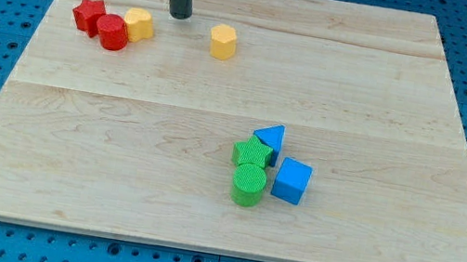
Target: Nudge the red star a bit down
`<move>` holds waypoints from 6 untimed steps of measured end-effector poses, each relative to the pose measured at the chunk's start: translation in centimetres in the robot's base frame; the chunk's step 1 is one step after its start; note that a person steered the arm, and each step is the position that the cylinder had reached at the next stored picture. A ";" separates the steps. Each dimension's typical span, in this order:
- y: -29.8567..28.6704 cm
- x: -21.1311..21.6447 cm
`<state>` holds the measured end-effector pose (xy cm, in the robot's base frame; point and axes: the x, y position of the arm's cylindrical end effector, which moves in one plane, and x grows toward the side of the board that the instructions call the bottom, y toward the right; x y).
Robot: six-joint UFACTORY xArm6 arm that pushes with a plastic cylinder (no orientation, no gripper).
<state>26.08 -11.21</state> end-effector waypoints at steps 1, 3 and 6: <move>-2.0 -0.6; -3.4 -0.6; -8.2 -0.8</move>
